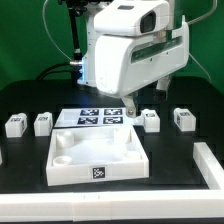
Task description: Assemble one leg
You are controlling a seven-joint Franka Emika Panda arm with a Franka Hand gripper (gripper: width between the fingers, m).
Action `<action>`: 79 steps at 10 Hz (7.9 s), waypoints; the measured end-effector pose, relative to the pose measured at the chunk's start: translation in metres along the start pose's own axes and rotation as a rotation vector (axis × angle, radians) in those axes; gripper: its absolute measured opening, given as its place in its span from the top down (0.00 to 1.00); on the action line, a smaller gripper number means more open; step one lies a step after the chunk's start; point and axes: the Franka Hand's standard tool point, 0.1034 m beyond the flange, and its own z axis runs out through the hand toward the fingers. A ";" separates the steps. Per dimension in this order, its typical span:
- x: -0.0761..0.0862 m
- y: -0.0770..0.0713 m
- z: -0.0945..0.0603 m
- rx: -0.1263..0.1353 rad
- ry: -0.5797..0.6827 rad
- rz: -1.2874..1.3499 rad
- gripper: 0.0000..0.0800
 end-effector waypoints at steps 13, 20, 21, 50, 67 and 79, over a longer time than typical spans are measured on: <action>-0.028 -0.021 0.015 -0.001 0.001 -0.142 0.19; -0.070 -0.045 0.034 0.029 -0.016 -0.357 0.19; -0.071 -0.045 0.035 0.025 -0.013 -0.383 0.19; -0.161 -0.054 0.104 0.155 -0.011 -0.820 0.91; -0.036 -0.050 0.099 0.108 0.039 -0.654 0.79; -0.058 -0.070 0.055 0.071 0.009 -0.597 0.19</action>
Offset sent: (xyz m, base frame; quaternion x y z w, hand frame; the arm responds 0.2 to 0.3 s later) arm 0.0000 0.0000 0.0000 0.0000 0.0000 0.0000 1.0000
